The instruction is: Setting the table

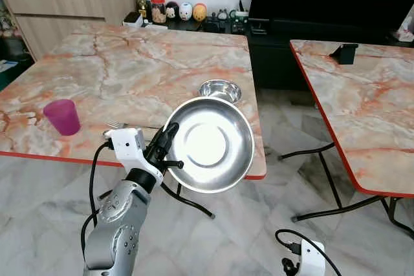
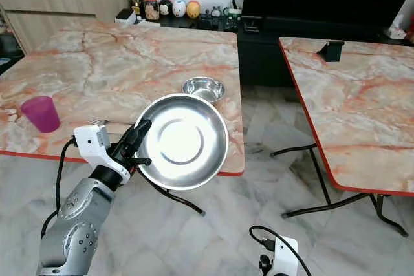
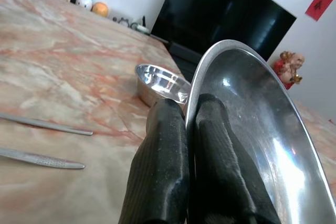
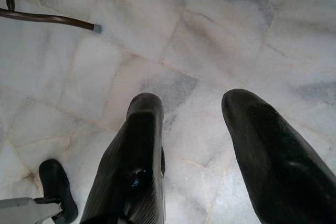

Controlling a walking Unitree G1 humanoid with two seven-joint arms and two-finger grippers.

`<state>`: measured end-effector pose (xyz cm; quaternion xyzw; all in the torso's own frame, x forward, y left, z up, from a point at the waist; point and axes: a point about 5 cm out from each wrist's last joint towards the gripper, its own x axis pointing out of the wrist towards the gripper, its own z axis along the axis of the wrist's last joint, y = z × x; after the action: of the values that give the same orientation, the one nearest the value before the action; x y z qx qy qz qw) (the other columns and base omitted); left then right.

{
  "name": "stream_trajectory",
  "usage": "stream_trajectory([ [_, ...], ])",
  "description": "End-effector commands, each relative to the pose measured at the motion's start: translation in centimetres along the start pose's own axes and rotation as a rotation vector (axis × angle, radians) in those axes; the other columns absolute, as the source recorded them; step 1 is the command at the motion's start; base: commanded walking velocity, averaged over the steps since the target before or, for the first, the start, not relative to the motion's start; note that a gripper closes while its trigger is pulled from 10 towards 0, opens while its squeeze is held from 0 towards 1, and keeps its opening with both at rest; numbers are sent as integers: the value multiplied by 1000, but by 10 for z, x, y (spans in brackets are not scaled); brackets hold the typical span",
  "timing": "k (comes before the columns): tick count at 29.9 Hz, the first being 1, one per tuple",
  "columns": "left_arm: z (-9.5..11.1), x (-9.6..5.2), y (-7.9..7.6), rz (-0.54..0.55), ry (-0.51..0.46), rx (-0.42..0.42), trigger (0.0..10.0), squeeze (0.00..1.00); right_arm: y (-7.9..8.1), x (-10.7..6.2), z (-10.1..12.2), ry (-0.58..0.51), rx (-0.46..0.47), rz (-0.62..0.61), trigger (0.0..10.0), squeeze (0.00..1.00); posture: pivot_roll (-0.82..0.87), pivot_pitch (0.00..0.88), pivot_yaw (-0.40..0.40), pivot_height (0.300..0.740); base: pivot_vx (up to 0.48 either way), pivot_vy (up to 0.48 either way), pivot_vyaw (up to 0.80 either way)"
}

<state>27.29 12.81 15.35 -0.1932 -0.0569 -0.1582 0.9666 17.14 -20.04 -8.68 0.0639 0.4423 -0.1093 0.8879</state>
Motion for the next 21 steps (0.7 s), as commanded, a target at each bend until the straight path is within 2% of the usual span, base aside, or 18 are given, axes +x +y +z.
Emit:
stream_trajectory([
  [1,3,4,-5,-29,-12,20,10000,0,-1,0,2,-4,7,-6,10000,0,82,0,-62,740,0,0,0],
  [5,3,4,-5,-32,-12,18,10000,0,-1,0,2,-4,7,-5,10000,0,82,0,-62,740,0,0,0],
  [21,1,5,-9,-65,-2,47,10000,0,-1,0,1,1,8,-3,10000,0,78,0,-61,740,0,-257,0],
])
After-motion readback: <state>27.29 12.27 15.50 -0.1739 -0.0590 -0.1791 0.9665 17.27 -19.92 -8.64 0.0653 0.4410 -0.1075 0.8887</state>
